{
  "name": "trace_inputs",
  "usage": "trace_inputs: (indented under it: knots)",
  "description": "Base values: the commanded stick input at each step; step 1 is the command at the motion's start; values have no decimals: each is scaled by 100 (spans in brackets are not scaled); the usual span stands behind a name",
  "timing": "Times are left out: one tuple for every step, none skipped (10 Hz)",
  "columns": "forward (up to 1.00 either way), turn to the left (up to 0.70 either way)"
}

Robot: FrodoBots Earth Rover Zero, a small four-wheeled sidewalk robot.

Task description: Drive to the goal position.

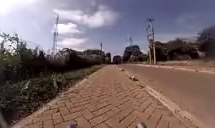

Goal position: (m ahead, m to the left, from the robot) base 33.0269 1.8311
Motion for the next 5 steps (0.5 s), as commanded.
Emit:
trace_inputs:
  knots:
    - [70, 0]
    - [70, 0]
    - [70, 0]
    - [70, 0]
    - [70, 0]
